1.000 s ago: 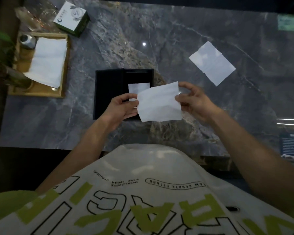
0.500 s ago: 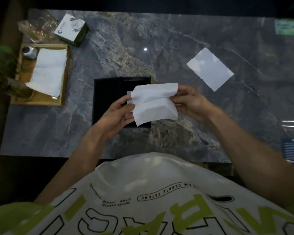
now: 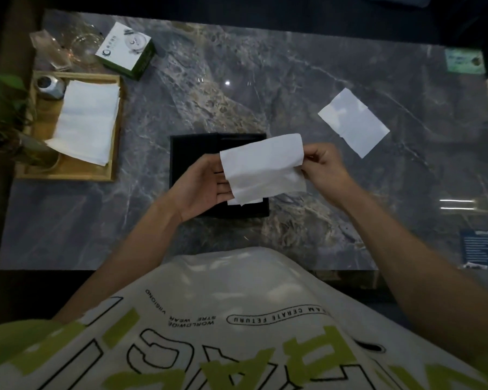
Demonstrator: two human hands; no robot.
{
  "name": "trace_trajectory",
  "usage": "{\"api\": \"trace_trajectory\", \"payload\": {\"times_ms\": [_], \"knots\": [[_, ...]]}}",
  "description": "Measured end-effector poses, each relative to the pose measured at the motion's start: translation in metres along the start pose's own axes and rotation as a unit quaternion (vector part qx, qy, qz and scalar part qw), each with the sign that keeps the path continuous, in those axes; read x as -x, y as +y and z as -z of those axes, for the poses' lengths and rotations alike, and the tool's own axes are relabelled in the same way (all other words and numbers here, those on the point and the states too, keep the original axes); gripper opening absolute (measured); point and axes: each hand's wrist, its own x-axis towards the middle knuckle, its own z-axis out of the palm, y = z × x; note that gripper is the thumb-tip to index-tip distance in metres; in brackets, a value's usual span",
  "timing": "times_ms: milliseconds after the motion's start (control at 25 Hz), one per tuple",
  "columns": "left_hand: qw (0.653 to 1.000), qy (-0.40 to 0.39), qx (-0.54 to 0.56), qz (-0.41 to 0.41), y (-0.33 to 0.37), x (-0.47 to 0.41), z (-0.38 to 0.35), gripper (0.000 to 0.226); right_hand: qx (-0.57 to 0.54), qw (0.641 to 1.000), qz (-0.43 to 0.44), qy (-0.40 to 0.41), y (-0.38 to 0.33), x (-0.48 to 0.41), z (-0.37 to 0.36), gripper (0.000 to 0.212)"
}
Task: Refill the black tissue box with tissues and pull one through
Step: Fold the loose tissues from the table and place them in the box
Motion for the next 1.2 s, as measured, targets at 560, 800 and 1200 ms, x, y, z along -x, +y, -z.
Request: {"api": "trace_trajectory", "payload": {"times_ms": [560,800,1200], "knots": [[0.971,0.112,-0.187,-0.098,0.02,0.007,0.0,0.068,-0.005,0.999,0.014,-0.028,-0.012,-0.016,-0.022,0.038],[0.943,0.085,-0.274,-0.169,0.018,0.019,-0.001,0.057,-0.049,0.997,-0.039,-0.038,-0.02,-0.015,-0.019,0.037],[0.904,0.088,-0.349,-0.229,0.01,0.023,0.007,0.055,-0.059,0.997,-0.031,-0.026,-0.016,-0.008,-0.024,0.023]]}}
